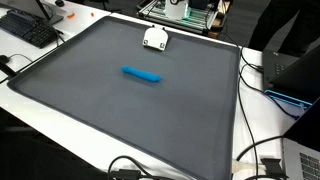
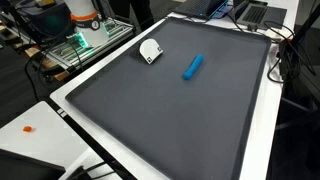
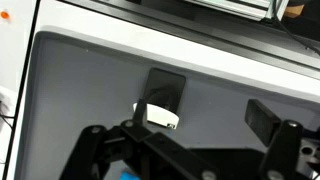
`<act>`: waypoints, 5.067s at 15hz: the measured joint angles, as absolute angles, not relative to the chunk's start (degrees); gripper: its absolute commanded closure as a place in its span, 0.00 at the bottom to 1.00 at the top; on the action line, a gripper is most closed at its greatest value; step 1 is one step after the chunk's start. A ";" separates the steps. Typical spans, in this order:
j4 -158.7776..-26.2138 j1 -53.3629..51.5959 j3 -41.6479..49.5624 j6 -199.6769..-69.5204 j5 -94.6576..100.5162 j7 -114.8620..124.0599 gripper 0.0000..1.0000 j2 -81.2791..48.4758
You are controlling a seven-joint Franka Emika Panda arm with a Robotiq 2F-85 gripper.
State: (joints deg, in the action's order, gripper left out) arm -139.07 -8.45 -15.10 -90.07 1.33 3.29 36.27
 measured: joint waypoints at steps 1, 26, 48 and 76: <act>-139.06 -8.44 -15.10 -90.07 1.33 3.29 0.00 36.27; -149.07 -1.24 -11.45 -125.66 -11.11 40.61 0.00 19.97; -157.25 -0.18 -8.30 -152.08 -15.51 73.41 0.00 7.45; -157.13 -0.27 -5.90 -156.95 -11.31 70.65 0.77 2.46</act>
State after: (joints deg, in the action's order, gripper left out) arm -157.13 -0.27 -5.90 -156.95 -11.31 70.65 2.46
